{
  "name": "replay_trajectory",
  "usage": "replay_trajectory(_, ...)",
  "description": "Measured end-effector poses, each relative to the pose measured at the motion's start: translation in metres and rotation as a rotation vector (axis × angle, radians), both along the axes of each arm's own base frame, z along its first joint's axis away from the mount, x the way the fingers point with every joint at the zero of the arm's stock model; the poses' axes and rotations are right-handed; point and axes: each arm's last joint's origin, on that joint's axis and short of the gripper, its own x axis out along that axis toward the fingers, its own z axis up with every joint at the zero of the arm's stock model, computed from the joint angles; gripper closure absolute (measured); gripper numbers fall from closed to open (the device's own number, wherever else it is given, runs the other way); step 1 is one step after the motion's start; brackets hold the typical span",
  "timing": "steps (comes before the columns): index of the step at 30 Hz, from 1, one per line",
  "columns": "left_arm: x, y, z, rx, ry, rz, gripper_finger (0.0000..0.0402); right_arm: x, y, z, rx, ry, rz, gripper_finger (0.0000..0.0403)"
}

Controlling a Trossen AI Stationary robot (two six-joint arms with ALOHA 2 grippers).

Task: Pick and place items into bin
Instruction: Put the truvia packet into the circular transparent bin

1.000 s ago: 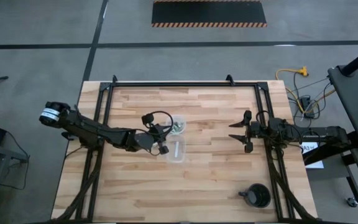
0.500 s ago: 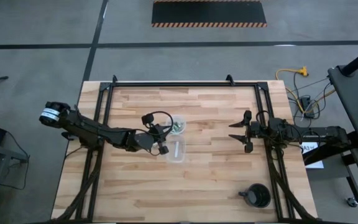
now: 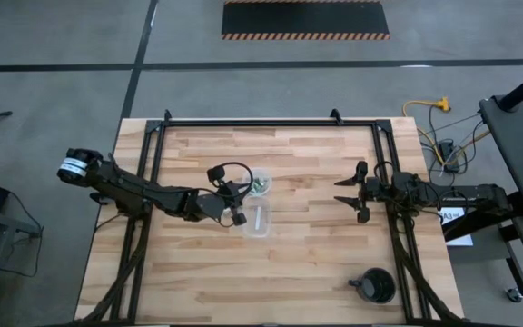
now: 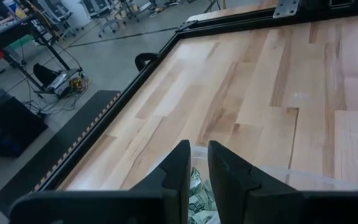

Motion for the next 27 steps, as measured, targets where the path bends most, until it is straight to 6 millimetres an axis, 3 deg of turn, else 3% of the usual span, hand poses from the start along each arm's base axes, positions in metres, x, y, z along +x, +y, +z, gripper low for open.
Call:
replay_trajectory(6,0.0002,-0.0005,-0.0003,-0.002,0.007,-0.022,0.0362,0.0,0.0,0.0,0.0,0.0,0.0,0.0207)
replay_trajectory(9,0.0013,-0.0008,0.002,-0.012,-0.014,-0.023,0.0343,0.0,0.0,0.0,0.0,0.0,0.0,0.0207)
replay_trajectory(11,0.0014,-0.0009,0.0029,-0.015,-0.021,-0.024,0.031,0.0,0.0,0.0,0.0,0.0,0.0,0.0206)
replay_trajectory(19,0.0011,-0.0003,0.003,-0.004,-0.022,-0.003,0.0094,0.0,0.0,0.0,0.0,0.0,0.0,0.0207)
replay_trajectory(23,0.0019,-0.0005,0.0009,-0.003,-0.015,-0.004,0.0047,0.0,0.0,0.0,0.0,0.0,0.001,0.0207)
replay_trajectory(27,0.0021,-0.0006,0.0015,-0.009,-0.025,-0.004,0.0036,0.0,0.0,0.0,0.0,0.0,0.001,0.0207)
